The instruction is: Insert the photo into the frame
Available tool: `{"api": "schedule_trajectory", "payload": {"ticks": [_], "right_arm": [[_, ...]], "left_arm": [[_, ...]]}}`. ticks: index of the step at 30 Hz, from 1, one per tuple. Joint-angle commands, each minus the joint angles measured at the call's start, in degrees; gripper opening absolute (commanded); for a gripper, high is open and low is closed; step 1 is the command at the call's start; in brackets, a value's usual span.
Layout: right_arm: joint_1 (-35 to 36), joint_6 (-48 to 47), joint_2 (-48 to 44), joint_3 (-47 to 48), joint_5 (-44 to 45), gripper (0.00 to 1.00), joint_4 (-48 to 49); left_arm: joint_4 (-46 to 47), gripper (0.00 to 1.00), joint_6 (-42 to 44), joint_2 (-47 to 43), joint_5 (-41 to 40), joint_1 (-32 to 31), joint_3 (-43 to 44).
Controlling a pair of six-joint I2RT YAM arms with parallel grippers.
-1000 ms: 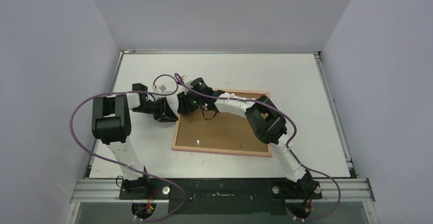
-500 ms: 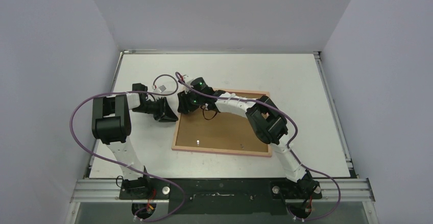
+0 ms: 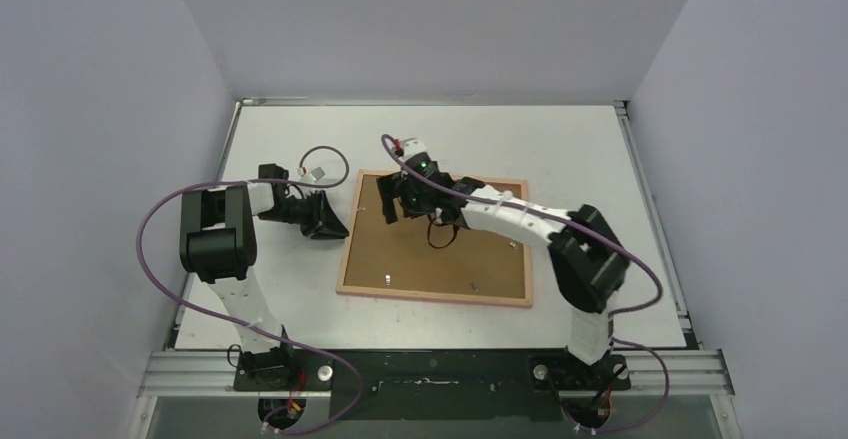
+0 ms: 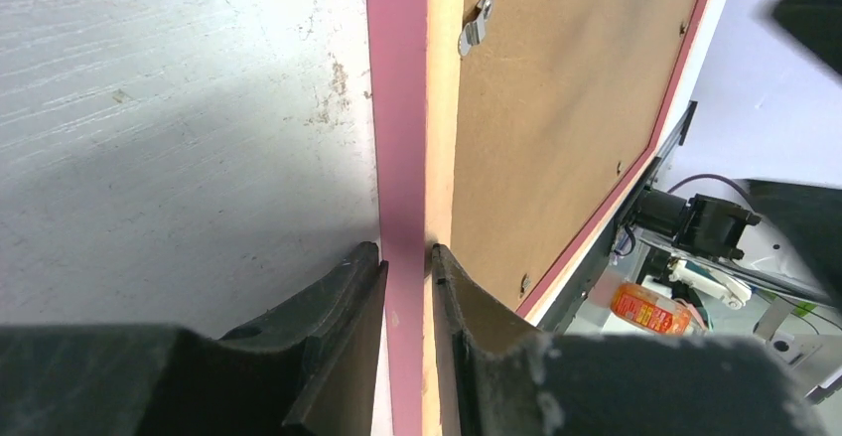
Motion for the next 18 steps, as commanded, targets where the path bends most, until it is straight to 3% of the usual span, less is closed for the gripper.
{"api": "schedule_trajectory", "payload": {"ticks": [1,4,9,13,18], "right_arm": [[-5.1,6.0,-18.8,-6.0,21.9,0.99,-12.8],[-13.7,9.2,-26.1,-13.8,23.3,0.94,-16.4],[-28.5,9.6,-30.2,-23.3,13.9,0.92,-13.4],[-27.6,9.4,-28.6,-21.7,15.0,0.91,-13.5],[-32.5,9.4,-24.1,-21.4,6.9,0.90,-13.2]], "left_arm": [[-0.3,0.22,4.3,0.3,-1.7,0.7,-1.0],[-1.3,0.22,5.6,0.0,-1.4,0.5,-0.9],[-5.0,0.23,9.5,-1.7,-1.6,-2.0,-0.9],[-9.5,0.23,13.2,-2.7,-0.6,-4.8,-0.6],[-17.3,0.24,18.1,-2.6,0.2,-5.1,4.3]]}}
